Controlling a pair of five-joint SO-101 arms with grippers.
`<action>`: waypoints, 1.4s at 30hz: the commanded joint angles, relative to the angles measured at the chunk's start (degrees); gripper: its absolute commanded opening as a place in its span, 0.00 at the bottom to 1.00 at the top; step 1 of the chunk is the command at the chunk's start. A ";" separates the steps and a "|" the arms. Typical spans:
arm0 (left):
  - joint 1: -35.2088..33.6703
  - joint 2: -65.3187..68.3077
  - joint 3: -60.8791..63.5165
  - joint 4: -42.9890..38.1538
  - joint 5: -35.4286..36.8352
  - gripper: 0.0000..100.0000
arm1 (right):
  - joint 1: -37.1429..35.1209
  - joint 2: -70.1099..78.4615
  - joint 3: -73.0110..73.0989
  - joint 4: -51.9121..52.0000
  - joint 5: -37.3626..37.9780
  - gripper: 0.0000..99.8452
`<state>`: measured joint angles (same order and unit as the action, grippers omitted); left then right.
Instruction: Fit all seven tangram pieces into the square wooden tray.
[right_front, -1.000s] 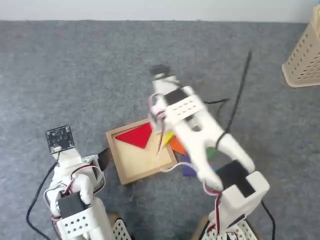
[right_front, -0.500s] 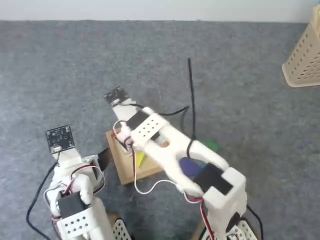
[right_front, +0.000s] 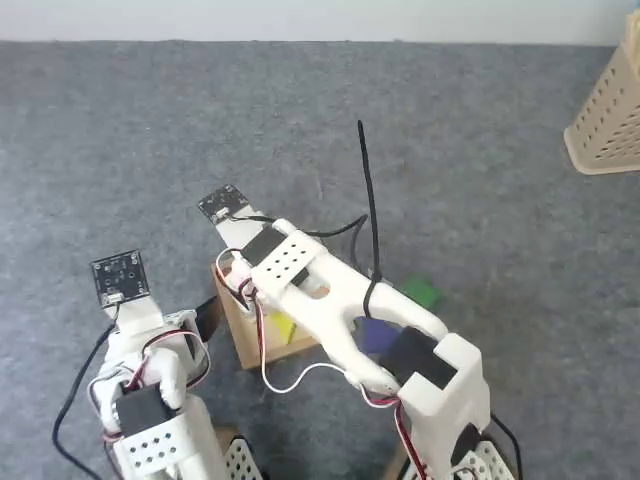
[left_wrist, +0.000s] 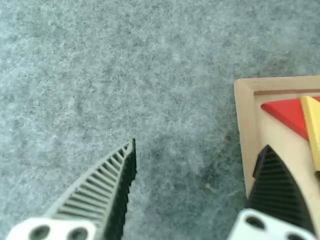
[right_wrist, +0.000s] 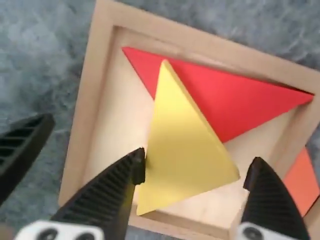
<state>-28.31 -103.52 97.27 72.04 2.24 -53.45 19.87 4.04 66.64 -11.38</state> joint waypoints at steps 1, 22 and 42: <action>-0.26 -0.79 -0.75 0.35 -0.09 0.35 | -0.13 -3.65 -3.08 1.54 0.70 0.31; -0.26 -0.79 -0.75 0.35 -0.09 0.35 | 18.42 -20.26 9.41 -0.13 1.93 0.19; -0.26 -0.79 -0.75 0.35 -0.09 0.35 | 15.60 -11.56 12.92 -6.37 5.10 0.20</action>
<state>-28.31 -103.52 97.27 72.04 2.24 -37.36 7.56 17.41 61.89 -7.16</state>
